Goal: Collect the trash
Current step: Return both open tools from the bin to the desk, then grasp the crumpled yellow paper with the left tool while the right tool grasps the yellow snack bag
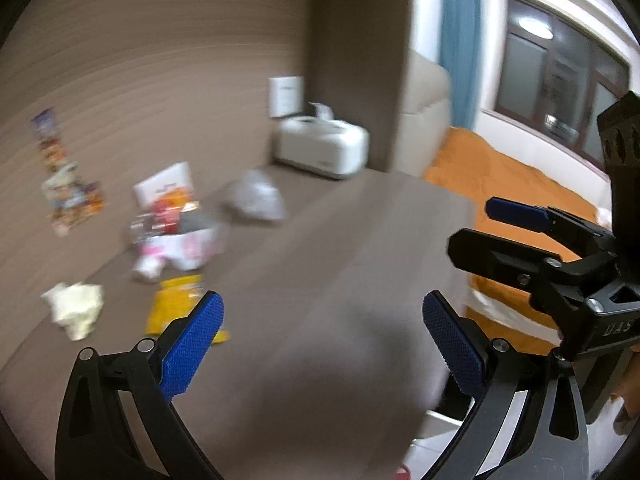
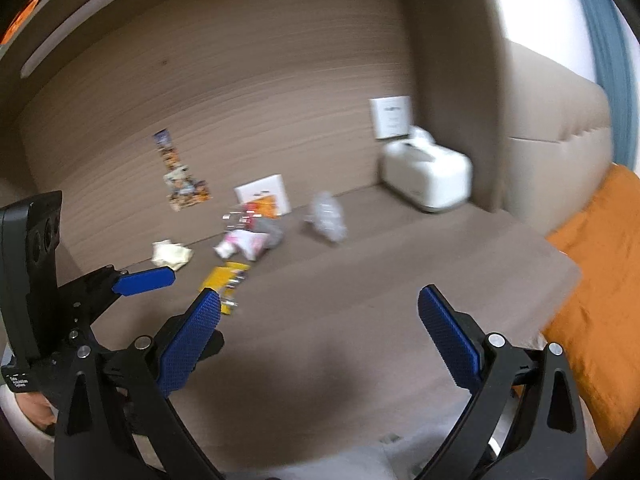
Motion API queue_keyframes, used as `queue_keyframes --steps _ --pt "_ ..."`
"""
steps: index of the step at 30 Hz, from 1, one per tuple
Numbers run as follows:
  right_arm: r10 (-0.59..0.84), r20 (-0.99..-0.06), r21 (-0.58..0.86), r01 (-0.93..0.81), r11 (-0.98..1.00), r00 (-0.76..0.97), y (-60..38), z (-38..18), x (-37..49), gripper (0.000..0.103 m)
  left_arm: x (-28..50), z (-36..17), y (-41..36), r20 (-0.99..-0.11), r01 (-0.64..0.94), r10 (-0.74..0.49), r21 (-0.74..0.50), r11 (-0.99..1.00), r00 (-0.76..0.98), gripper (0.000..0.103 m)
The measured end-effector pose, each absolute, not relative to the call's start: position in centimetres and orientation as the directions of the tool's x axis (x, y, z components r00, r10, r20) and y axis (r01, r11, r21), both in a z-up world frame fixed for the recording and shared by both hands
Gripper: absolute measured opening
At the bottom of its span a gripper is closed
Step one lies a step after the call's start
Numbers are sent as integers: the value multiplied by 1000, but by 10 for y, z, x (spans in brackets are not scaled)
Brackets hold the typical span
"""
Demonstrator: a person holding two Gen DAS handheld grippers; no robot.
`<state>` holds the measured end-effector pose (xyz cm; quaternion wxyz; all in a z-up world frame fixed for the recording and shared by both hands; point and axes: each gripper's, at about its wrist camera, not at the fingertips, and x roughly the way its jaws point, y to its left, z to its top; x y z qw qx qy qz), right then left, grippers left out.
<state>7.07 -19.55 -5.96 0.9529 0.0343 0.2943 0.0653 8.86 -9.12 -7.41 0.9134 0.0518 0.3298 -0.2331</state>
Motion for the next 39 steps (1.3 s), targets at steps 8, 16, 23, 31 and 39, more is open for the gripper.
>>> queue_keyframes --steps 8,16,23,31,39 --pt "210 -573 101 -186 977 792 -126 -73 108 98 109 -80 -4 -639 355 -317 -73 932 701 98" --pt "222 -583 95 -206 974 782 -78 -85 142 98 134 -86 53 -637 309 -281 -71 948 718 98" --pt "176 -624 77 -164 983 761 -53 -111 169 98 169 -103 98 -653 272 -241 -56 961 718 98" --pt "120 -725 45 -128 991 679 -27 -161 207 98 233 -135 134 -700 230 -236 -104 967 674 98" --pt "27 -788 -25 -77 997 615 -17 -198 237 85 264 -171 133 -759 248 -241 -108 963 605 56"
